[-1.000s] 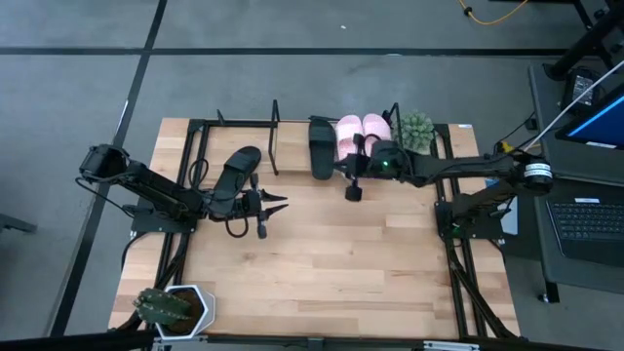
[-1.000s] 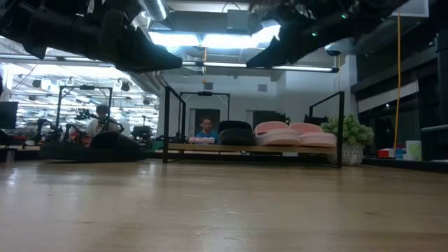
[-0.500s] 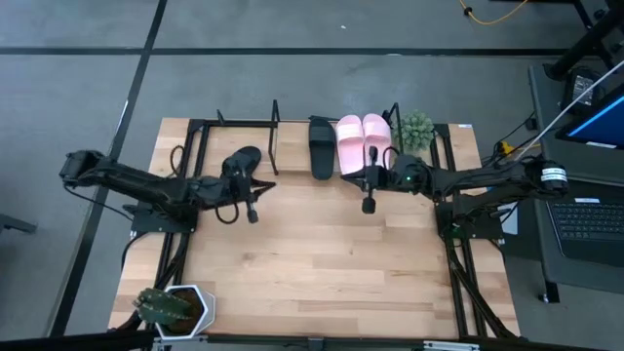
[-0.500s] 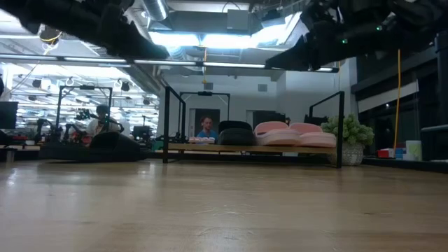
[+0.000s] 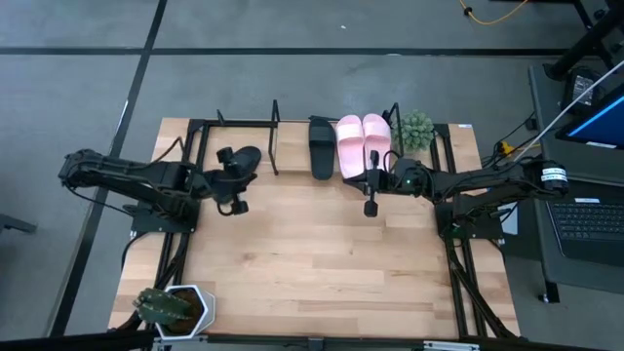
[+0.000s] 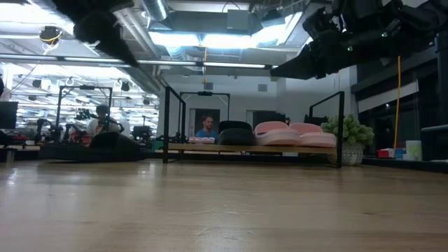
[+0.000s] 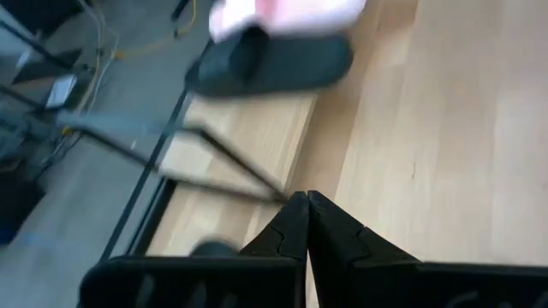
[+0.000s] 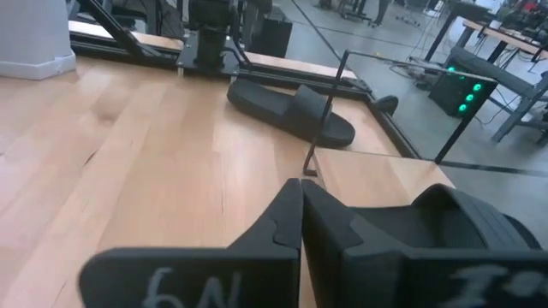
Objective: Pick and place slides into the shelf
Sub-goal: Put the black slipper on the shelf
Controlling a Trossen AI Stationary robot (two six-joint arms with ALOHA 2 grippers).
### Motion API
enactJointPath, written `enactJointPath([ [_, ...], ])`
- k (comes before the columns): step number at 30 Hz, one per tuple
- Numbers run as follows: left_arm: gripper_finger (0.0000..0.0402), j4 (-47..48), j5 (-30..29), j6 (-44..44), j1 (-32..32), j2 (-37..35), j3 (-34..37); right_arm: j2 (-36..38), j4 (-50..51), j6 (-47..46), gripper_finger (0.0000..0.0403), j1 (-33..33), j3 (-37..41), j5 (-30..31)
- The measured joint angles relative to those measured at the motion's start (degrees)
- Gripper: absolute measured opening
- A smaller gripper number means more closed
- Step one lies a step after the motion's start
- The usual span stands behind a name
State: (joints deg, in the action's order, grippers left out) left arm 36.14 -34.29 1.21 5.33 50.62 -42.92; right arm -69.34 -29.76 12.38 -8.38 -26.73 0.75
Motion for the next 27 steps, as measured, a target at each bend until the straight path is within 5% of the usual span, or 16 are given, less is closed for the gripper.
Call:
enactJointPath([
  [9, 0.0001, 19.5, -2.7, 15.8, 2.0, 2.4, 0.1, 0.0, 0.0, 0.2, 0.0011, 0.0, 0.0, 0.0],
  [22, 0.0002, 20.0, -2.0, 17.5, -0.5, 7.9, -0.1, 0.0, -0.3, 1.8, 0.0014, -0.8, 0.0, 0.0],
  [27, 0.0008, 18.3, -2.0, 11.8, -2.5, 9.3, -0.1, 0.0, -0.9, 1.6, 0.0015, -1.5, 0.0, 0.0],
])
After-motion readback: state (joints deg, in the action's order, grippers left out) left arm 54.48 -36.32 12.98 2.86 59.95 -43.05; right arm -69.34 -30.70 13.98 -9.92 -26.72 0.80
